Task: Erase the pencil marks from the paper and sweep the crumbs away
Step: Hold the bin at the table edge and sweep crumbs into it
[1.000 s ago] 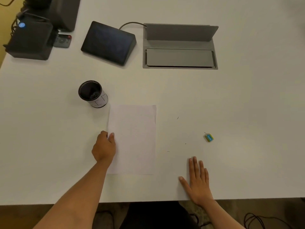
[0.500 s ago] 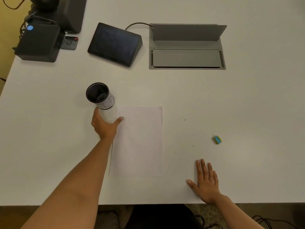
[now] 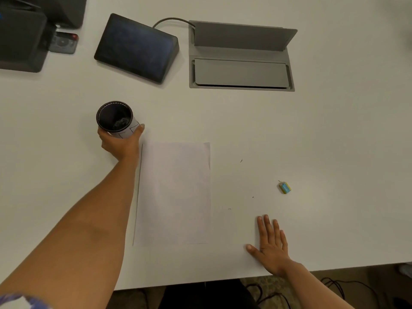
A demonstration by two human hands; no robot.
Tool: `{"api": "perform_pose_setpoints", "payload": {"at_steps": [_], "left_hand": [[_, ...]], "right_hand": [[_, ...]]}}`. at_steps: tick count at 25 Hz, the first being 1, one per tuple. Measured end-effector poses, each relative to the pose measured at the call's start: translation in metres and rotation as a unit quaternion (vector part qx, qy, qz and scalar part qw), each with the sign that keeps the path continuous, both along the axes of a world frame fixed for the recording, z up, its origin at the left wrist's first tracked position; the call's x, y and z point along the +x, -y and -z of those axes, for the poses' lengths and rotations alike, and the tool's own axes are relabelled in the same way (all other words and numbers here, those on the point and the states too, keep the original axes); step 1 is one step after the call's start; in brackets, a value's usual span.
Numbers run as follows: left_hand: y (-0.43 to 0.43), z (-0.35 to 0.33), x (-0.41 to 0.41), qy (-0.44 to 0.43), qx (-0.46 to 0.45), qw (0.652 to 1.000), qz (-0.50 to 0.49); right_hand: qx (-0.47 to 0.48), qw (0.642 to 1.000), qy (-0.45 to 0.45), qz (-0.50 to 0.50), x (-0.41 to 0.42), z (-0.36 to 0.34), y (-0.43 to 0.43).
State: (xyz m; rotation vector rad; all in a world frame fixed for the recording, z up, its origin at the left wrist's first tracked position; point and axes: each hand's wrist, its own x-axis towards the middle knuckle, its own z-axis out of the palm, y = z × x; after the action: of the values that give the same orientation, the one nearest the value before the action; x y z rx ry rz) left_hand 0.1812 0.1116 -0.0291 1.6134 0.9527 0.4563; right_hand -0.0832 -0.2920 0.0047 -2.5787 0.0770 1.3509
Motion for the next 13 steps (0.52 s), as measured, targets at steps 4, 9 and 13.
{"api": "perform_pose_setpoints", "payload": {"at_steps": [4,9,13], "left_hand": [[-0.002,-0.001,0.004,0.023,0.035,0.999,0.015],[0.023,-0.025,-0.017,0.092,0.066,0.992,0.056],[0.071,-0.04,-0.076,0.104,0.029,0.978,0.176]], "right_hand": [[0.009,1.0,-0.002,0.008,0.0,0.002,0.001],[0.009,1.0,0.021,0.008,-0.004,0.008,0.003],[0.0,0.995,0.095,0.015,-0.014,0.013,0.002]]}}
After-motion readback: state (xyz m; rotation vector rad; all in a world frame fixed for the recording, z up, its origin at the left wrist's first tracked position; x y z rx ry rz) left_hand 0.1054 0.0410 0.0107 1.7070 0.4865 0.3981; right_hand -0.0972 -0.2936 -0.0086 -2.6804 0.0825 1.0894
